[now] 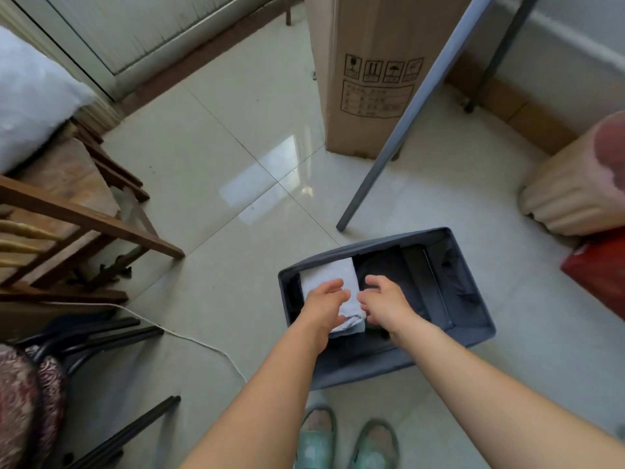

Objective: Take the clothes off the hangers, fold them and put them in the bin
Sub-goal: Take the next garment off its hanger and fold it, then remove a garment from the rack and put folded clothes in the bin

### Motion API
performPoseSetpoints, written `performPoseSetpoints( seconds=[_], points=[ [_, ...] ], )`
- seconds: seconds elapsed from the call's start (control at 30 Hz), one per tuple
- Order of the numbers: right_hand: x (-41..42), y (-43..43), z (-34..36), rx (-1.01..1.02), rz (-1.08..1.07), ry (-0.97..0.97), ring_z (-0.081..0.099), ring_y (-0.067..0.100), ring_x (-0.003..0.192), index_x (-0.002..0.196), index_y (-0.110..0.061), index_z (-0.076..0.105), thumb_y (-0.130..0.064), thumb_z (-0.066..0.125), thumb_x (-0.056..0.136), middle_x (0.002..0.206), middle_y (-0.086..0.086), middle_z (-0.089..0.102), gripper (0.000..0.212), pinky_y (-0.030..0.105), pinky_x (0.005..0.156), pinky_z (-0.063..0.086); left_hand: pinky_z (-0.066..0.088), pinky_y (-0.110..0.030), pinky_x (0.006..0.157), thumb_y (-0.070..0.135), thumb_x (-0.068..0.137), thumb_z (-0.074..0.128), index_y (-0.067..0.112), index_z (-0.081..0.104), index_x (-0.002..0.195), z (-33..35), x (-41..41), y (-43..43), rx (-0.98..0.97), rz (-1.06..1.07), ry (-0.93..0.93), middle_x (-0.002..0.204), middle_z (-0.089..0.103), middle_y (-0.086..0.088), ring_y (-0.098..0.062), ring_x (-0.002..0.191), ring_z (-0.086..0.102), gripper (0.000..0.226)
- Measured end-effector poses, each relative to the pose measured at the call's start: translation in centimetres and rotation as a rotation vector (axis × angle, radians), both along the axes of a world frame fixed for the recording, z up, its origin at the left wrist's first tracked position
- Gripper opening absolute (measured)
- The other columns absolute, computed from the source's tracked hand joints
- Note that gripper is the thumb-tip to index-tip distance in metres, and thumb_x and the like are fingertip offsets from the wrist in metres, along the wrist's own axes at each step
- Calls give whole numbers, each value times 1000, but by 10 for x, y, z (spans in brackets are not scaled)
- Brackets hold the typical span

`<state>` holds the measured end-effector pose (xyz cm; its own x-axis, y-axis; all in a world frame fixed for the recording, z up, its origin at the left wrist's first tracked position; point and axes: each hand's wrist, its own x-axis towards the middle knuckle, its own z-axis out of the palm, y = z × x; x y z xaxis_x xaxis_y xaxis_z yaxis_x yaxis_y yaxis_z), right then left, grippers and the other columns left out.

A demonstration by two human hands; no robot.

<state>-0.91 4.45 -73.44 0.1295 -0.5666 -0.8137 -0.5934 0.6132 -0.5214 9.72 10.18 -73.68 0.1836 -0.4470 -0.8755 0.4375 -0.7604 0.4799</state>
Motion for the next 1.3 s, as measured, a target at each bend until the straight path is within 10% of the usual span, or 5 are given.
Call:
performPoseSetpoints(
  seconds=[0.23, 0.67, 1.3],
  points=[
    [-18, 8, 159, -45, -180, -235, 65, 22, 90, 114, -15, 61, -7, 50, 95, 114, 14, 67, 23, 39, 84, 55, 53, -34, 93, 12, 98, 55, 15, 58, 129, 155, -18, -5, -206, 120, 149, 106, 72, -2, -10, 97, 68, 31],
    [-94, 45, 429, -424, -411, -378, 69, 22, 93, 108, -20, 64, -15, 49, 100, 108, 7, 70, 18, 31, 71, 54, 53, -36, 96, 20, 99, 55, 19, 60, 124, 428, -71, 6, -595, -266, 126, 117, 69, -3, -16, 110, 64, 26],
    [-268, 155, 595, -883, -775, -175, 71, 12, 87, 106, -21, 69, -15, 55, 98, 95, 1, 74, 17, 19, 66, 56, 54, -43, 93, 15, 97, 55, 17, 66, 118, 584, -236, 40, -841, -712, 272, 112, 74, -5, -24, 108, 68, 24]
  ],
)
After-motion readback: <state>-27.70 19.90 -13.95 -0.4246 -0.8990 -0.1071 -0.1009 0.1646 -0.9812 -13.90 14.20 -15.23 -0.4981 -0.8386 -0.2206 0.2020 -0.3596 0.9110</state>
